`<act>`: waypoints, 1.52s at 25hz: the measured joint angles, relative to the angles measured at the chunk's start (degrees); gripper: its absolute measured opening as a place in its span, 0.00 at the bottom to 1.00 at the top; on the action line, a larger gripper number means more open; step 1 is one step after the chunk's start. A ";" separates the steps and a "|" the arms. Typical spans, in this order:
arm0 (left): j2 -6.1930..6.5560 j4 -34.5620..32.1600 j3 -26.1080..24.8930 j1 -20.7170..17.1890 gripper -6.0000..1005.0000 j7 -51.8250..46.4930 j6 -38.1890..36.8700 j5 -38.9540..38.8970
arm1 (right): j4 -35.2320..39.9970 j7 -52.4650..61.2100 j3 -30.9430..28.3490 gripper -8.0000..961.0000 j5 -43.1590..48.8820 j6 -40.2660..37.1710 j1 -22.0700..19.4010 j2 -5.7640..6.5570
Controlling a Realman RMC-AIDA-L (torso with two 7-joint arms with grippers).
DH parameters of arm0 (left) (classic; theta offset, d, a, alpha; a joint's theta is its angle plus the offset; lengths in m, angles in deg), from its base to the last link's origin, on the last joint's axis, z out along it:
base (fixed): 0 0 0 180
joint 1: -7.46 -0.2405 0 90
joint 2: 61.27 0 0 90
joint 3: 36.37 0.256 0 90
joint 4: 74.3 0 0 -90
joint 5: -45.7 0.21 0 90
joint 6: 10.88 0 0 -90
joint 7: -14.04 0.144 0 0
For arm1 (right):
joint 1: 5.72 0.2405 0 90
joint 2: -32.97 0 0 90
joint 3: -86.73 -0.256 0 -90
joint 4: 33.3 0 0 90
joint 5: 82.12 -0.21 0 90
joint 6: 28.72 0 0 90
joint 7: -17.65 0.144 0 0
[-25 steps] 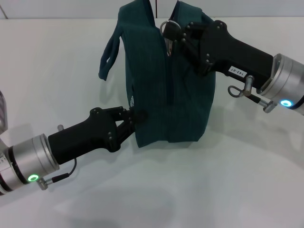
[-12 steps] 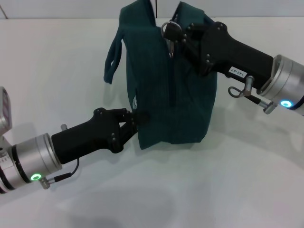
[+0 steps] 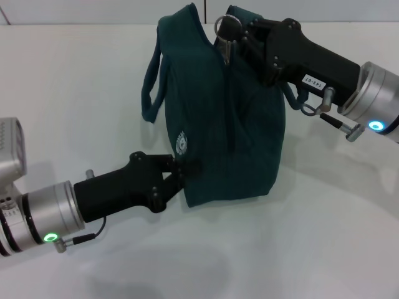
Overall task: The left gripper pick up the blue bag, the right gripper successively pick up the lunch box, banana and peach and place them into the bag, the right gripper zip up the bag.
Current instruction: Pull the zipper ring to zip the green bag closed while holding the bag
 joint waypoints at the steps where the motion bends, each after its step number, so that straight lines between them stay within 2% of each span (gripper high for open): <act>1: 0.02 -0.02 0.39 0.06 0.07 0.00 0.09 0.08 | 0.01 0.07 -0.01 0.06 -0.01 0.11 0.00 0.02; 7: 0.15 -0.05 3.67 0.19 0.07 -0.01 0.16 0.24 | -0.03 0.82 -0.09 0.06 -1.05 1.06 0.71 0.17; 21: 0.25 -0.40 4.50 -0.13 0.07 -0.18 0.73 1.96 | -0.08 3.64 -0.16 0.06 -1.20 2.76 1.28 0.24; 32: 0.33 -5.13 -1.90 -6.70 0.07 -0.03 1.77 0.51 | 0.04 7.15 3.14 0.07 -0.68 -0.56 0.96 0.06; 38: 0.02 -5.93 -2.03 -8.18 0.07 0.87 0.08 -1.29 | -0.10 7.21 3.58 0.07 -0.57 -0.19 0.84 0.18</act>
